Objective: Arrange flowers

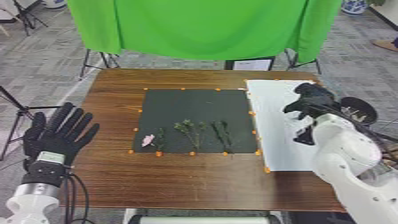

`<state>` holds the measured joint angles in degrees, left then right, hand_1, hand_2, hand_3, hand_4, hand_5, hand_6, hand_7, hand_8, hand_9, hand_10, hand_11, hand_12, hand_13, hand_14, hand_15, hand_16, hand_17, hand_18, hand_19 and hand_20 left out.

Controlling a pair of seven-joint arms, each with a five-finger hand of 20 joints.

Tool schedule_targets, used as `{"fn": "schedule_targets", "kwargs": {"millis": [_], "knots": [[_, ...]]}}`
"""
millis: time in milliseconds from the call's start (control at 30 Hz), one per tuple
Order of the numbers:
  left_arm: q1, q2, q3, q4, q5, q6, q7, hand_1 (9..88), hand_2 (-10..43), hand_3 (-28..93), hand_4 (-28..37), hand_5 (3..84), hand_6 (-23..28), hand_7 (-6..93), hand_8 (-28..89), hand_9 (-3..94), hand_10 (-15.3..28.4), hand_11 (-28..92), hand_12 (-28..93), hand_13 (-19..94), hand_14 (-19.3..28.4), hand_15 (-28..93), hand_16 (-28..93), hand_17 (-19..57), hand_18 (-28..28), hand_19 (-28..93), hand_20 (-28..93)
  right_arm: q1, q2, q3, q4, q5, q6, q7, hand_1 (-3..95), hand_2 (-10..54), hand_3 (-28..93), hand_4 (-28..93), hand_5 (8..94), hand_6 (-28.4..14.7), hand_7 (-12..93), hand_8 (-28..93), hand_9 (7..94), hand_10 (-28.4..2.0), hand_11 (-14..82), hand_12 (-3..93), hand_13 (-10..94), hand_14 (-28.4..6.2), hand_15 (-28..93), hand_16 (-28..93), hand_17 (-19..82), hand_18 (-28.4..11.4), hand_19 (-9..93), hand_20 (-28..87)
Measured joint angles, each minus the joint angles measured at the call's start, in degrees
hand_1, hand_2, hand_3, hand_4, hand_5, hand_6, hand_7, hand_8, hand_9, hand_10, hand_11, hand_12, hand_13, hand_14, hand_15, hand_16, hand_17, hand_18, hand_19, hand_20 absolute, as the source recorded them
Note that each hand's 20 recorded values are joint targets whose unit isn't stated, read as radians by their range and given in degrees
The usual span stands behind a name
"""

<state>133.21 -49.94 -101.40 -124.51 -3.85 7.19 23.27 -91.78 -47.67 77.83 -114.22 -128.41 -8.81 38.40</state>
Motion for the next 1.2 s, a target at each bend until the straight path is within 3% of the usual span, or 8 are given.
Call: {"fn": "schedule_targets", "kwargs": {"millis": [100, 200, 300, 533, 800, 933, 1067, 1200], "knots": [[0.33, 0.0, 0.0, -0.34, -0.44, 0.38, 0.82, 31.2, 6.1, 71, -28.0, 37.0, 9.8, 16.4, -9, 29.2, 16.8, 21, 12, 23, 16.3, 36, -5, -7.3, 15.5, 35, 8, -2.01, 0.22, 3.38, 0.14, 1.0, -4.78, 2.08, 43.8, -9.5, 80, -28, 48.0, -4.8, 15, -11, 44.2, -16.1, 10.1, 14.0, 57, -13.4, 57, 20, 31, -24.7, 79, 42], [0.73, 0.0, 0.03, -1.02, -1.23, 2.03, 1.78, 31.4, 6.0, 71, -28.0, 37.1, 9.8, 16.9, -9, 29.4, 16.8, 22, 12, 23, 16.3, 37, -6, -7.2, 15.5, 35, 8, -2.01, 0.21, 4.45, 0.37, 3.25, -11.69, 5.3, 46.1, -9.5, 80, -28, 49.1, -4.4, 15, -12, 45.4, -15.0, 10.2, 13.9, 58, -12.9, 56, 21, 31, -24.7, 79, 42], [0.93, -0.02, 0.07, -1.18, -1.73, 2.76, 2.17, 31.8, 6.0, 71, -28.0, 37.2, 9.8, 17.0, -9, 29.5, 16.8, 22, 12, 23, 16.2, 37, -6, -7.2, 15.5, 35, 8, -2.19, 0.11, 4.82, 0.58, 3.95, -13.74, 7.01, 49.8, -9.5, 79, -28, 50.2, -4.2, 14, -12, 46.9, -13.2, 10.3, 12.7, 60, -11.7, 52, 25, 31, -24.4, 79, 42], [0.95, -0.08, -0.01, -1.18, -1.82, 2.88, 2.21, 32.2, 5.6, 71, -27.7, 36.5, 9.9, 16.9, -9, 29.0, 16.8, 23, 12, 22, 16.2, 37, -7, -7.1, 15.4, 35, 8, -2.84, -0.54, 5.39, 2.83, 4.25, -9.74, 6.41, 55.2, -9.5, 73, -28, 51.4, -2.5, 15, -14, 50.0, -8.4, 12.3, 9.5, 63, -8.5, 40, 34, 32, -23.5, 79, 42], [0.87, -0.08, -0.1, -1.01, -2.0, 3.27, 2.68, 31.6, 6.8, 70, -28.0, 37.1, 10.0, 17.1, -9, 29.6, 17.2, 23, 12, 23, 16.5, 38, -7, -7.3, 15.7, 35, 8, -2.73, -1.17, 4.82, 7.56, 6.09, -9.01, 2.53, 59.3, -9.5, 67, -28, 60.1, 1.5, 18, -16, 60.4, -8.1, 12.1, 9.7, 67, -6.4, 30, 41, 32, -22.5, 79, 42], [0.71, -0.09, -0.12, -0.98, -1.35, 3.8, 1.84, 31.5, 7.2, 70, -28.2, 37.2, 10.0, 17.0, -9, 29.8, 17.3, 23, 12, 23, 16.6, 38, -7, -7.4, 15.7, 36, 8, -2.63, -1.2, 4.16, 7.29, 5.99, -8.96, 2.57, 61.7, -9.5, 62, -28, 69.4, 3.4, 19, -9, 71.1, -7.9, 11.4, 14.8, 71, -5.8, 27, 45, 34, -21.7, 79, 43], [0.29, -0.2, 0.04, -0.86, -0.67, 3.86, 1.13, 31.3, 7.7, 70, -28.2, 37.4, 10.0, 16.6, -9, 30.0, 17.2, 22, 11, 24, 16.3, 36, -8, -7.0, 15.5, 35, 7, -2.65, -1.21, 3.03, 6.77, 5.17, -6.18, 2.56, 61.4, -9.5, 64, -28, 79.6, 3.6, 18, -3, 82.5, -6.8, 3.3, 24.9, 79, -5.5, 33, 46, 37, -21.6, 82, 44], [-0.29, -0.25, 0.17, -0.55, 0.28, 3.72, 0.78, 31.2, 8.6, 70, -28.3, 38.0, 9.5, 12.7, -10, 31.0, 16.1, 18, 8, 23, 15.2, 29, -9, -5.6, 13.6, 33, 6, -3.17, -1.29, 1.51, 6.62, 4.35, -0.97, 2.4, 61.3, -9.5, 66, -28, 82.3, 3.8, 18, -2, 84.7, -7.0, 3.1, 26.3, 81, -5.6, 34, 45, 38, -21.6, 83, 44]]}}
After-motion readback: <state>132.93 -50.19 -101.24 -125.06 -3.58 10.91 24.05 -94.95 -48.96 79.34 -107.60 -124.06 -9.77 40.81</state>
